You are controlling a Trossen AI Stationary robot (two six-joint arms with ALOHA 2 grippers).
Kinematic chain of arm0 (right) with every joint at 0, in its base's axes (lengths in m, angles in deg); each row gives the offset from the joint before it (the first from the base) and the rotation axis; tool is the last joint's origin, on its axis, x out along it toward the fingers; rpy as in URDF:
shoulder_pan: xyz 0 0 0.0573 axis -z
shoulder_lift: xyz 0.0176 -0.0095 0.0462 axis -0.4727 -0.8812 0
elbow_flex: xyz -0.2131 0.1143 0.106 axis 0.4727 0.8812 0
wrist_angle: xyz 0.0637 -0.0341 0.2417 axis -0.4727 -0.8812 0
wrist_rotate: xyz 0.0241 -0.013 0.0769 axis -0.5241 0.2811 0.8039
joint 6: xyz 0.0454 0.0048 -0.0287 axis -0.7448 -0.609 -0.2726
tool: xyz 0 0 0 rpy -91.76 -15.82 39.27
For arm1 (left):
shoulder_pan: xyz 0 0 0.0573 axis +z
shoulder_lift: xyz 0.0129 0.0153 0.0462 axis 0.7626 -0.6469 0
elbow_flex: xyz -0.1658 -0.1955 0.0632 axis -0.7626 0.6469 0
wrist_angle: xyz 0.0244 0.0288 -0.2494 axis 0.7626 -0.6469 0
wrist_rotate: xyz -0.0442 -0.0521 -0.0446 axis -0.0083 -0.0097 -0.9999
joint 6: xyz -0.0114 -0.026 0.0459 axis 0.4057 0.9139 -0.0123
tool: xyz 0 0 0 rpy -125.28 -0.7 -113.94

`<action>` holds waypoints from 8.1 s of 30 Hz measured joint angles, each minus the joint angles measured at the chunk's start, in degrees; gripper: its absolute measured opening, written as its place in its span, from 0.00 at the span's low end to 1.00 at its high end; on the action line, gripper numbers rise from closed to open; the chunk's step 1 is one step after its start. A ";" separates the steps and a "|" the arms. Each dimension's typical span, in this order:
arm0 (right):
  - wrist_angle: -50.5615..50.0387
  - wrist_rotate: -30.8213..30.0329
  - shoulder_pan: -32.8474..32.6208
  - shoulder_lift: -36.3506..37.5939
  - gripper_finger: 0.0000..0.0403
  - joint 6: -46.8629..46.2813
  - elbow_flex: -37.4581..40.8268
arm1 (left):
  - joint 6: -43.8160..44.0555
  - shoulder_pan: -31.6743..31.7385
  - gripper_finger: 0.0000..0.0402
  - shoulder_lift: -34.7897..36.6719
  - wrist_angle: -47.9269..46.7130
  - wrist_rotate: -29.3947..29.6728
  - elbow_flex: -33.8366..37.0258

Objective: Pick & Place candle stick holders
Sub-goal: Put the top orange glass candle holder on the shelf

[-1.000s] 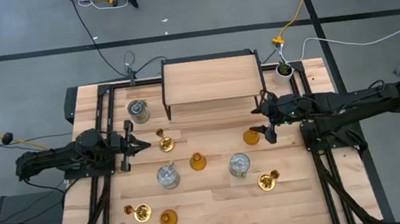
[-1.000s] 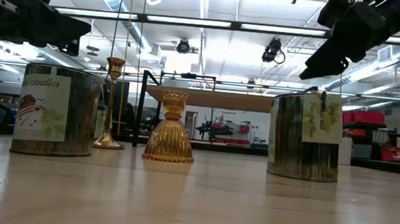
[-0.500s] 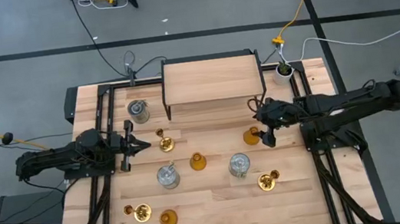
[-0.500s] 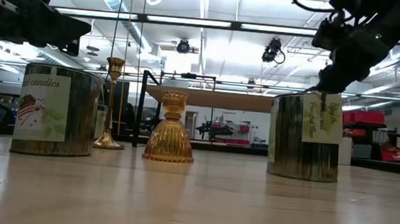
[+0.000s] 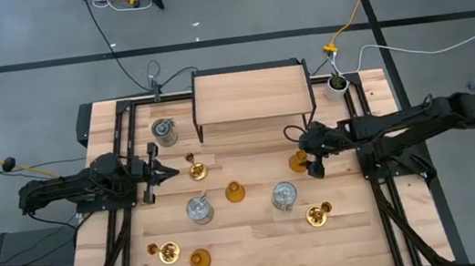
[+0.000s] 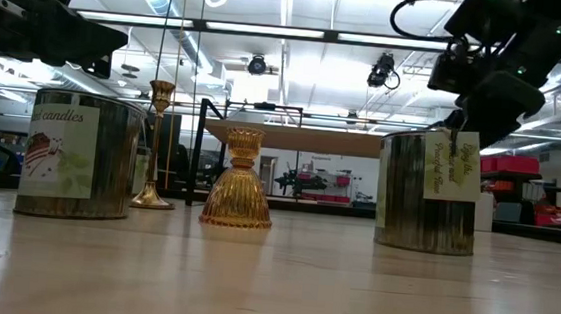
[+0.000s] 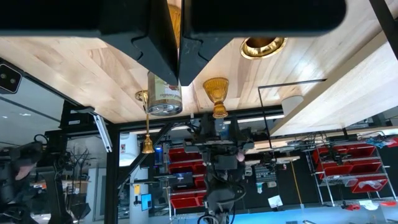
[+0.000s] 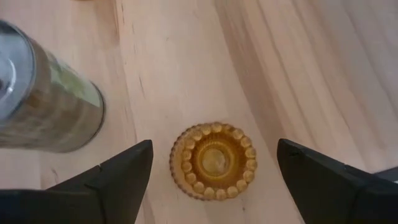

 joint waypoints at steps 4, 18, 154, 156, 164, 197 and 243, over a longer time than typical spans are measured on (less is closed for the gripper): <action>0.11 -0.04 0.00 -1.09 0.86 0.00 0.00 | 0.00 0.01 0.05 0.00 -0.02 0.00 -0.02; 0.15 -0.04 0.02 -2.78 0.72 0.07 0.00 | 0.01 0.02 0.05 0.00 0.00 -0.01 -0.01; -16.06 2.49 25.41 -29.80 0.44 13.38 -57.96 | 0.00 0.02 0.05 0.00 -0.02 -0.01 0.00; -15.23 2.71 26.35 -30.28 0.44 13.35 -57.96 | 0.00 0.00 0.05 0.00 -0.02 0.00 -0.02; -14.47 3.04 29.32 -31.22 0.44 14.84 -57.96 | 0.01 0.00 0.05 0.00 -0.02 0.00 -0.02; -9.07 5.95 32.92 -37.40 0.44 16.34 -57.94 | 0.00 0.01 0.05 0.00 0.00 -0.02 -0.01; -5.55 2.63 32.83 -32.64 0.85 20.63 -57.94 | 0.00 0.01 0.05 0.00 -0.01 0.00 -0.02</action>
